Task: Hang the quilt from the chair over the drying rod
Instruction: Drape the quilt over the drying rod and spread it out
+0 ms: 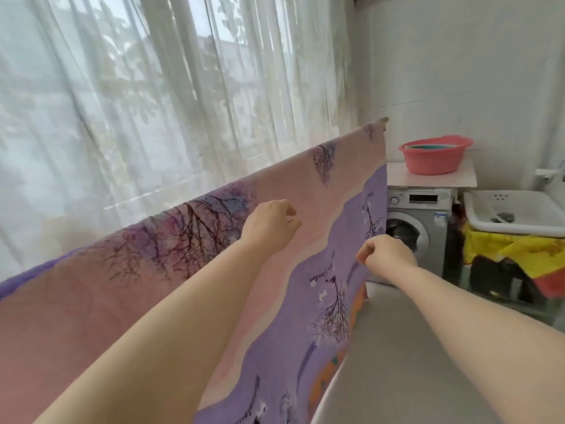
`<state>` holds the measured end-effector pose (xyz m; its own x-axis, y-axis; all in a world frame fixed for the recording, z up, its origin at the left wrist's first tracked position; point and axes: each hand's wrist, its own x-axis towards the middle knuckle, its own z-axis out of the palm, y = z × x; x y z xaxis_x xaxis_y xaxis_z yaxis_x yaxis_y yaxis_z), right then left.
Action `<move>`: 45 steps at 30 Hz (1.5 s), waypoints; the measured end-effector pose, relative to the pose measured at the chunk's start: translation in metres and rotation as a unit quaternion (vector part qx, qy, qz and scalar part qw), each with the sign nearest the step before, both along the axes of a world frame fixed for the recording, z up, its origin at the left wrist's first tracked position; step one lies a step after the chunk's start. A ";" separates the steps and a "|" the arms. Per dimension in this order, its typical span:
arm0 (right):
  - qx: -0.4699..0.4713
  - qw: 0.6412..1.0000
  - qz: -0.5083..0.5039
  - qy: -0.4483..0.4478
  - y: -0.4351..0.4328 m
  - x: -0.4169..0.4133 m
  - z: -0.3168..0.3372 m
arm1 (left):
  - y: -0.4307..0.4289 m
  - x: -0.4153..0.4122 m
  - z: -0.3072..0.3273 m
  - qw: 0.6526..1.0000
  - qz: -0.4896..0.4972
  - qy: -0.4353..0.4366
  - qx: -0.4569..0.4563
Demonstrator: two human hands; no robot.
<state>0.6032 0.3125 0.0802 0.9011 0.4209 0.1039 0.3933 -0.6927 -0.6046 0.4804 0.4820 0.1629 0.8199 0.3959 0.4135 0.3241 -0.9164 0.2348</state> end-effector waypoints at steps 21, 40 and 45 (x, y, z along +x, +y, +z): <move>0.094 0.989 0.093 -0.069 0.161 0.232 0.059 | 0.124 0.257 0.041 0.980 0.104 0.026 0.169; 0.094 0.971 0.127 -0.181 0.258 0.372 0.081 | 0.158 0.353 0.046 0.985 0.135 0.025 0.104; 0.057 0.939 0.223 -0.257 0.275 0.426 0.091 | 0.162 0.377 0.045 0.980 0.184 -0.009 0.069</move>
